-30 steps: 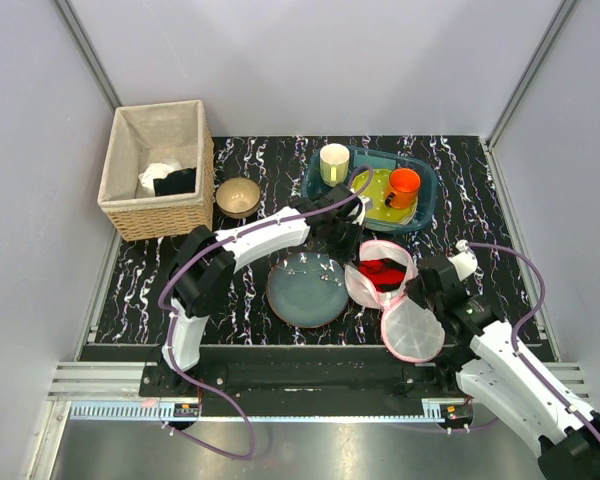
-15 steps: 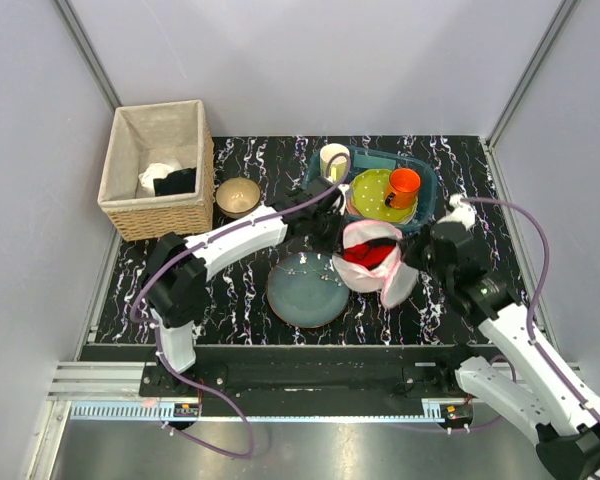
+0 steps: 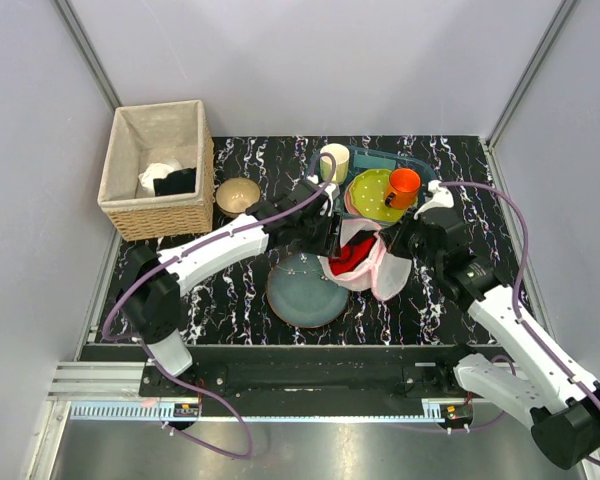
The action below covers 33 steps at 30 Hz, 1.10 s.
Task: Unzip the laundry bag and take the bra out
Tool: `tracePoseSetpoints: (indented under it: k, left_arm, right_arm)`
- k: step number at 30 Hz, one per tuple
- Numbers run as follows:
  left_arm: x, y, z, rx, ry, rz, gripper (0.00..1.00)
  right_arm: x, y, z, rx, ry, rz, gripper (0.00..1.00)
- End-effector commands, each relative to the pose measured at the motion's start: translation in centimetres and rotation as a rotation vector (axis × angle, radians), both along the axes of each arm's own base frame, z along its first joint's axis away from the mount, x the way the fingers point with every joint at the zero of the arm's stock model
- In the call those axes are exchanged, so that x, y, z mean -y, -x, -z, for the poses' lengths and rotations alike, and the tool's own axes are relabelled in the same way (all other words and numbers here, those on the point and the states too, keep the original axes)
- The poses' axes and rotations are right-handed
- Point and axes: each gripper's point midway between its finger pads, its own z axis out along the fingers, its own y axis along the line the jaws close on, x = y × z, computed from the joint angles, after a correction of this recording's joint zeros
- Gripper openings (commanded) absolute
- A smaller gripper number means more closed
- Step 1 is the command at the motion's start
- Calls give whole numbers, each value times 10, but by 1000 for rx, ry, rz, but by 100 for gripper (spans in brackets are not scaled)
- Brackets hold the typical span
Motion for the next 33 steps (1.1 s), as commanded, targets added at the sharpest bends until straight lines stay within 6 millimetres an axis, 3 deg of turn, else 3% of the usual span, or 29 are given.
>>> tracePoseSetpoints:
  k: [1, 4, 9, 12, 18, 23, 26, 29, 30, 32, 33]
  left_arm:
    - [1, -14, -36, 127, 12, -13, 59]
    - [2, -13, -58, 171, 38, -5, 63]
    - [56, 29, -75, 70, 231, 189, 60]
    - [71, 19, -73, 55, 244, 166, 55]
    - [85, -2, -49, 24, 184, 125, 51]
    - [88, -5, 11, -70, 75, 113, 57]
    - [88, -2, 27, -107, 66, 103, 56]
    - [90, 2, 28, -124, 91, 111, 47]
    - [90, 2, 22, -115, 101, 112, 29]
    - [89, 2, 13, -101, 110, 111, 6]
    - [85, 1, 7, -94, 109, 101, 0]
  right_arm:
    - [-6, -1, 1, 13, -26, -26, 0]
    - [-7, 4, 8, -9, -30, -36, 0]
    - [-4, 8, 14, -15, -32, -25, 0]
    - [-5, 9, 15, -20, -42, -27, 0]
    - [-3, 12, 10, -5, -43, -33, 0]
    - [-5, 14, 6, 9, -60, -42, 0]
    - [-3, 16, 8, 7, -54, -40, 0]
    - [-1, 18, 10, 3, -48, -35, 0]
    - [0, 18, 9, 6, -51, -33, 0]
    - [0, 19, 12, 0, -52, -31, 0]
    - [0, 19, 13, -2, -51, -31, 0]
